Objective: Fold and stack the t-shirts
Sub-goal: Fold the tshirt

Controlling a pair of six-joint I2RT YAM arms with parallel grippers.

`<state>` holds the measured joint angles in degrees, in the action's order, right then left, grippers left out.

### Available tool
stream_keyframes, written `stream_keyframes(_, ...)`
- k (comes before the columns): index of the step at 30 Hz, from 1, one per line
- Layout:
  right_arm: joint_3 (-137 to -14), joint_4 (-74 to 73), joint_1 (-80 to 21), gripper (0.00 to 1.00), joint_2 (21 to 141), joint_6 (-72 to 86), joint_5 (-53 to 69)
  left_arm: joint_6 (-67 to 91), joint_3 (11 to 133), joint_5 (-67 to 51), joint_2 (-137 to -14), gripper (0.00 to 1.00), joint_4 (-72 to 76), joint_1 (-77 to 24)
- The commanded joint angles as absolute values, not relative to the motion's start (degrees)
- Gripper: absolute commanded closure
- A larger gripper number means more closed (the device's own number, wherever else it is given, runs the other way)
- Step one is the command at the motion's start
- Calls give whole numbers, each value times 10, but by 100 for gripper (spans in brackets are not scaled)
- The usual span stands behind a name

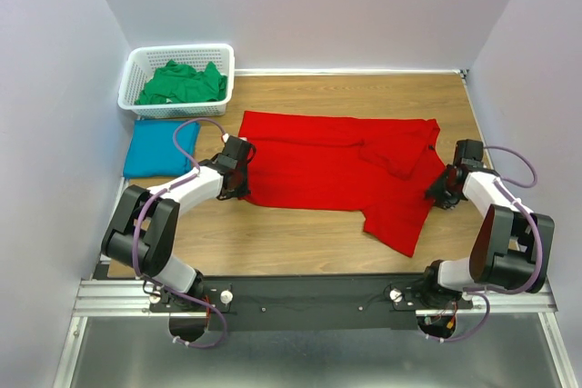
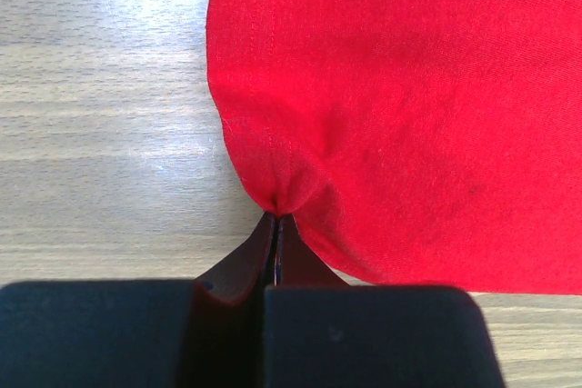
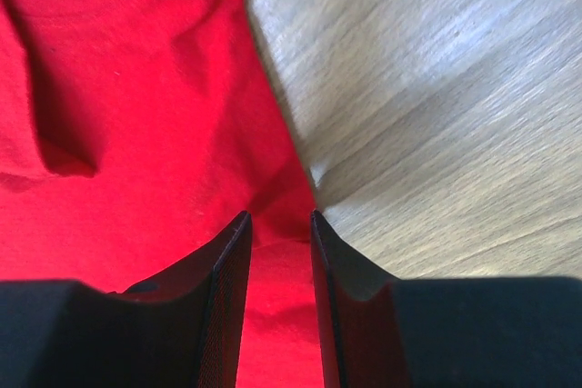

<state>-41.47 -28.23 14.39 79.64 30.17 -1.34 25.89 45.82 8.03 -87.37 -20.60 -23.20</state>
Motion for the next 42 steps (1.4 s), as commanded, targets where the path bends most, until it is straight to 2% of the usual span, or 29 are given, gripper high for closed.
stream_keyframes(1,-399,-275,150,61,800,308,-4,252,445,65,-873,100,-199,-228)
stream_keyframes(13,-392,-278,153,62,817,305,-12,251,442,62,-867,100,-197,-224)
stream_keyframes(17,-390,-279,156,76,822,305,-20,257,442,62,-855,100,-203,-218)
stream_keyframes(21,-397,-287,158,99,818,306,-32,264,440,52,-838,100,-210,-207)
stream_keyframes(29,-432,-359,169,99,796,294,-81,266,445,39,-827,100,-222,-191)
stream_keyframes(42,-532,-386,169,99,820,269,-4,250,504,26,-838,100,-253,-190)
